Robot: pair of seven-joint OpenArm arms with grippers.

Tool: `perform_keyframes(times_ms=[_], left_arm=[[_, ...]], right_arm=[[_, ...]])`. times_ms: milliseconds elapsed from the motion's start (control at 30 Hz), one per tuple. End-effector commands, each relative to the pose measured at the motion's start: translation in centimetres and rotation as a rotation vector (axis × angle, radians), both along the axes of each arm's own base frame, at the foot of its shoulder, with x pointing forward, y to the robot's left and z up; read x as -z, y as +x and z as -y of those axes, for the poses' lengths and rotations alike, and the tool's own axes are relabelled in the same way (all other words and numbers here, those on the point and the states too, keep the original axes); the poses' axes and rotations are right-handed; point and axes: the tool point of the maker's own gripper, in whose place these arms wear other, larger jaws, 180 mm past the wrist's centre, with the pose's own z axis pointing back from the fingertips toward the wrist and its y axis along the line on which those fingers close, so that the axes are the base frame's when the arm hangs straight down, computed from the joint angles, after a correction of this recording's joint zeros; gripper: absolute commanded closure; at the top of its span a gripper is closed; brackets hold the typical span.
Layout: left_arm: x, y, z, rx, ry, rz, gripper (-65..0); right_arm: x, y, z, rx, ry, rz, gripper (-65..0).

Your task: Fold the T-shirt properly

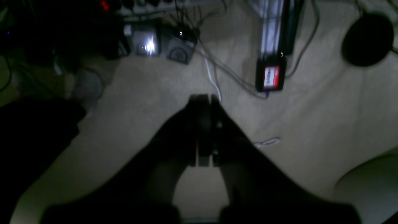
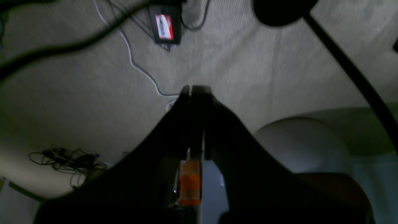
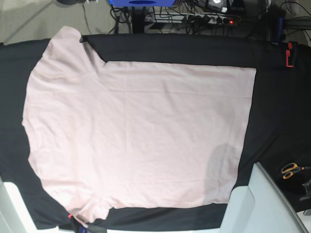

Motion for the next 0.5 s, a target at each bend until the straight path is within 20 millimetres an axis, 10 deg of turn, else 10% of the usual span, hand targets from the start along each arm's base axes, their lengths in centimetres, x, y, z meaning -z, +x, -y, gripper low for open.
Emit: perform_keyframes(times_ms=[0, 200, 467], left_arm=[[-0.7, 0.4, -0.8, 0.005, 0.012, 0.034, 0.0], [-5.1, 0.9, -2.0, 0.060, 0.015, 0.149, 0.0], [-15.0, 8.2, -6.2, -0.094, 0.051, 0.465, 0.0]], right_arm=[[-0.7, -0.4, 1.1, -0.001, -0.022, 0.002, 0.0], [-6.2, 1.4, 1.7, 0.003, -0.039, 0.111, 0.0], [-14.8, 7.0, 2.1, 0.002, -0.052, 0.326, 0.0]])
